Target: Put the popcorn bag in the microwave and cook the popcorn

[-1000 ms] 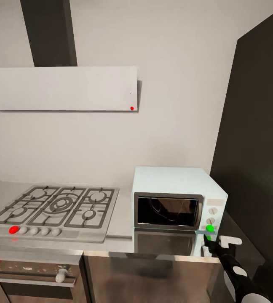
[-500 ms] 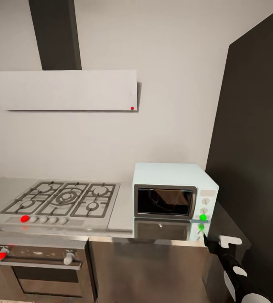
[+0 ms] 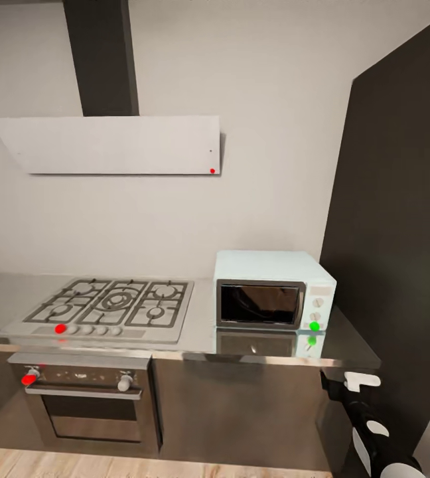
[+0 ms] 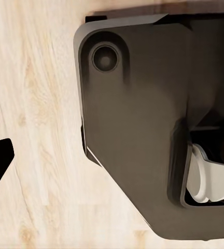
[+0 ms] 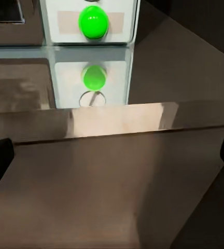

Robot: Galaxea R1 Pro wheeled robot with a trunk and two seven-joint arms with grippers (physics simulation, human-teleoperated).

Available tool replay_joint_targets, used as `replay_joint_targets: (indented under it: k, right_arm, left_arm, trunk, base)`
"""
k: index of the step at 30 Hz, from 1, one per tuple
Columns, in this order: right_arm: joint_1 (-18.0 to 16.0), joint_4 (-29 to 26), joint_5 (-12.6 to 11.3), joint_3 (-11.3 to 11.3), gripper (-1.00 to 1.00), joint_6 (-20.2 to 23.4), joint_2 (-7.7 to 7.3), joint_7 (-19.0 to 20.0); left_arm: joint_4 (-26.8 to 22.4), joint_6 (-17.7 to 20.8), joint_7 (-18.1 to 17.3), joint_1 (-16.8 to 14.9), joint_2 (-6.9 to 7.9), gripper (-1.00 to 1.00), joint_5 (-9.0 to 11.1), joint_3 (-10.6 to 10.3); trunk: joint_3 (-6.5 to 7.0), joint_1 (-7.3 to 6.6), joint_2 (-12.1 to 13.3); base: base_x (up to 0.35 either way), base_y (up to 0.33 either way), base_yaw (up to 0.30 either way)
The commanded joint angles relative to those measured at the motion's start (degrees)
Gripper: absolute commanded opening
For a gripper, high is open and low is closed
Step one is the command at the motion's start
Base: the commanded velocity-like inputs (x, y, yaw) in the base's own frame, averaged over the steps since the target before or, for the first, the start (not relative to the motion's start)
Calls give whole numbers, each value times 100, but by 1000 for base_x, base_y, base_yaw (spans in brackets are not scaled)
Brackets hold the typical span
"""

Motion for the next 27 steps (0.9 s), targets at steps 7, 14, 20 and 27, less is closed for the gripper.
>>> replay_joint_targets:
  k: [7, 14, 20, 27]
  right_arm:
    - [21, 1068, 34, -49, 100, -251, -170, 43]
    - [21, 1090, 37, -35, 100, -251, -170, 43]
    - [46, 2357, 66, -28, 100, -220, -182, -141]
    - [1222, 2768, 116, 18, 100, -131, -129, -717]
  left_arm:
    - [-21, 60, -28, 0, -235, 100, -2, -41]
    - [-21, 60, -28, 0, -235, 100, -2, -41]
    - [-21, 60, -28, 1, -235, 100, -2, -41]
    - [-21, 60, -28, 1, -235, 100, -2, -41]
  trunk:
    - [-2, 2, -4]
    - [-2, 2, -4]
    - [-2, 2, -4]
    - [-2, 2, -4]
  base:
    - [-96, 135, 0]
    - [0, 0, 0]
    - [0, 0, 0]
    - [0, 0, 0]
